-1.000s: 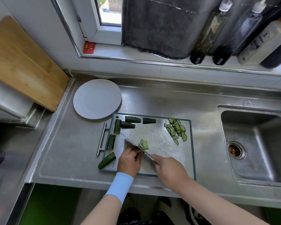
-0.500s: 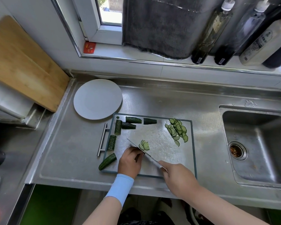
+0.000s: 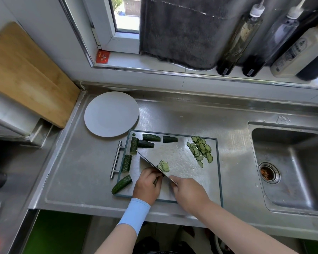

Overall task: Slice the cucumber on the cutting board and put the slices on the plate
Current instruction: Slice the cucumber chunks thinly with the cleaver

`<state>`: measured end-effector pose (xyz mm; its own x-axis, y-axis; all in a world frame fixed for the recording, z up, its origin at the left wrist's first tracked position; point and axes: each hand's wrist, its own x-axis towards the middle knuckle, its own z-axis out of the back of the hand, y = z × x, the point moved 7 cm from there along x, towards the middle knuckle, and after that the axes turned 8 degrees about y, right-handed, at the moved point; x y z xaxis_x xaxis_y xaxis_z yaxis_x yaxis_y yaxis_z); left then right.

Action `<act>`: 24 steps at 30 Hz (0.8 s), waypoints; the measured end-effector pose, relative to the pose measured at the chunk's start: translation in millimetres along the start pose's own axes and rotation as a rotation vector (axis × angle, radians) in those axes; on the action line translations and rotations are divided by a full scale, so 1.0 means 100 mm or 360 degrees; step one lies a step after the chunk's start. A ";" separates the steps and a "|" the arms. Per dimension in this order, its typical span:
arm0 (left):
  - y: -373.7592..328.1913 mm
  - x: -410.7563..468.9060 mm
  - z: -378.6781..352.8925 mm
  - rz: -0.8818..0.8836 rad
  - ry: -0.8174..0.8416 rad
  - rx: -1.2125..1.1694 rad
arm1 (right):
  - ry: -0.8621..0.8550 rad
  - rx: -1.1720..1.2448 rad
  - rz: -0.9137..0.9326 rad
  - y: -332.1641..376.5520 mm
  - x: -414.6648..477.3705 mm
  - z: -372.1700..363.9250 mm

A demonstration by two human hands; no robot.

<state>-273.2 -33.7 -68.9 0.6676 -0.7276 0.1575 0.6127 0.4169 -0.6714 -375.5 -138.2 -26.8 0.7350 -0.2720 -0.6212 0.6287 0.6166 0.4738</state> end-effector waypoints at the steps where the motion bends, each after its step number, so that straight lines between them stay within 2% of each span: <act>1: 0.00 0.00 0.00 0.0000 0.0000 0.0001 | -0.0001 -0.0001 0.0002 0.00 0.00 0.00; 9: 0.02 0.00 0.02 0.0089 -0.0044 0.0005 | -0.0058 0.0001 0.0051 -0.04 -0.15 0.01; 24: 0.03 0.00 0.01 0.0087 -0.0028 -0.0008 | -0.0004 -0.0052 0.0011 -0.15 -0.30 -0.01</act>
<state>-270.3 -31.9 -69.9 0.7071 -0.6944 0.1332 0.5732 0.4527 -0.6830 -407.2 -139.1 -16.1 0.7398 -0.2695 -0.6164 0.6151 0.6422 0.4574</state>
